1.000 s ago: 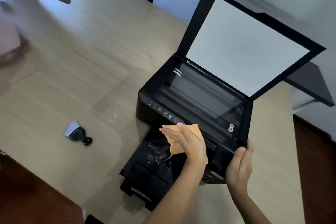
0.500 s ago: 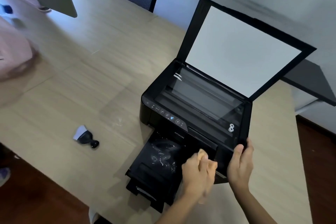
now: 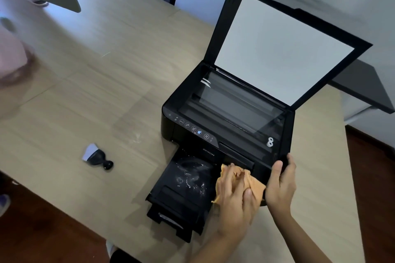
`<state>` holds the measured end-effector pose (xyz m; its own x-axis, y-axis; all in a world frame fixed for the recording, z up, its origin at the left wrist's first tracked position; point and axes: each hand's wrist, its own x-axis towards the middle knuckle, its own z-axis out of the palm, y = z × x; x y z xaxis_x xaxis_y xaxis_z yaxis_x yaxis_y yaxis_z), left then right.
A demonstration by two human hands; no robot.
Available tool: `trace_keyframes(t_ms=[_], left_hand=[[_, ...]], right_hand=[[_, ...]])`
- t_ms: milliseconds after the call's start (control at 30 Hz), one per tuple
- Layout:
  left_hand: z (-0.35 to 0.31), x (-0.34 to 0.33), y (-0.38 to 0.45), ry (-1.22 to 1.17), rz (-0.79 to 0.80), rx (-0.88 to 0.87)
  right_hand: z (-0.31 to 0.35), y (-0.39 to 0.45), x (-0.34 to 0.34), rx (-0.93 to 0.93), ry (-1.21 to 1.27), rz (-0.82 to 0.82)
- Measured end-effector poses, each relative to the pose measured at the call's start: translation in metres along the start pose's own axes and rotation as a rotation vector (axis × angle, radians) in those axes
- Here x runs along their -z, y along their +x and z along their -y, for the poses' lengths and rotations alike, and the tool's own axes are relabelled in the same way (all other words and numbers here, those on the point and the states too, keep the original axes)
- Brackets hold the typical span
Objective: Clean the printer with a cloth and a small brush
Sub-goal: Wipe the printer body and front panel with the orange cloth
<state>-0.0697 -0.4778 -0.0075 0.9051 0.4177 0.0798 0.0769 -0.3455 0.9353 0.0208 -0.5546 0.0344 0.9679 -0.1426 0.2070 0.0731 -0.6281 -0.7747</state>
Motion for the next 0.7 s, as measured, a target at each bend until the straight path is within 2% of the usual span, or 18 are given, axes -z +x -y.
trace_keyframes(t_ms=[200, 333, 400, 467, 533, 700], left_hand=[[-0.011, -0.001, 0.004, -0.37, -0.202, 0.219], [-0.015, -0.001, 0.003, -0.315, -0.241, 0.047], [-0.015, -0.005, -0.004, -0.347, -0.137, 0.019], [-0.012, -0.01, -0.008, -0.315, -0.028, 0.084], [-0.001, -0.016, -0.008, -0.204, -0.017, 0.149], [0.015, -0.03, 0.01, -0.368, 0.021, 0.628]], right_hand=[[0.001, 0.001, 0.0, -0.003, 0.0, 0.002], [0.0, 0.0, 0.001, -0.009, 0.016, 0.007], [-0.001, 0.0, 0.001, -0.007, 0.015, 0.005], [-0.002, 0.001, 0.001, -0.015, 0.013, 0.002], [-0.003, 0.001, 0.0, -0.034, 0.027, 0.004], [-0.001, 0.0, 0.0, -0.054, 0.071, -0.001]])
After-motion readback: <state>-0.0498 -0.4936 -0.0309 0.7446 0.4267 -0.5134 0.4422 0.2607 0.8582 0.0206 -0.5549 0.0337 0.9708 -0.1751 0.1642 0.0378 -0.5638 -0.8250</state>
